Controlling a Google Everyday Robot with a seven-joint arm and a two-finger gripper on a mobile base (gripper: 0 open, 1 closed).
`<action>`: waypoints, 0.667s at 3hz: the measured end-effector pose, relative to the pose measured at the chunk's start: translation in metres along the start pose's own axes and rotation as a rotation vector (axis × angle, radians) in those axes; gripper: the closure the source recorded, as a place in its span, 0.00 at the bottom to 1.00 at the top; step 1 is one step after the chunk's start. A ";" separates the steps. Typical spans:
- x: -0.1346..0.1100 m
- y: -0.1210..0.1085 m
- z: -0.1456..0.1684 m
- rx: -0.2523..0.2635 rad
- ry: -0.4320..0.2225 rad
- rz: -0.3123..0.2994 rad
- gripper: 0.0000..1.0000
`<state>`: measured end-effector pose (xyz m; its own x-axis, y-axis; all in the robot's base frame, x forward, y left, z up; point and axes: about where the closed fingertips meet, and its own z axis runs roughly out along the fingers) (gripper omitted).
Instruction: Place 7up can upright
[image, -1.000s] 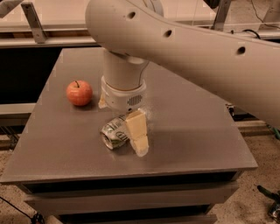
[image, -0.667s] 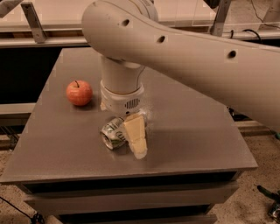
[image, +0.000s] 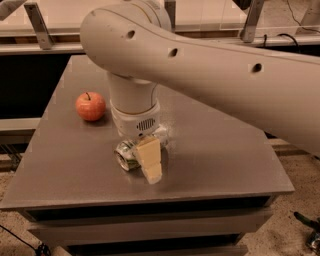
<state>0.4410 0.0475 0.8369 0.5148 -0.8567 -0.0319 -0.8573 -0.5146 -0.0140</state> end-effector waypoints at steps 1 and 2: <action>-0.004 0.003 -0.003 0.014 -0.026 0.000 0.41; -0.010 0.005 -0.007 0.044 -0.070 -0.029 0.65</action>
Offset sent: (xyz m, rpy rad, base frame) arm -0.0152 0.0109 0.0116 0.1475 -0.0015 0.0713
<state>0.4316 0.0536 0.8441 0.5394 -0.8361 -0.1003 -0.8421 -0.5360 -0.0603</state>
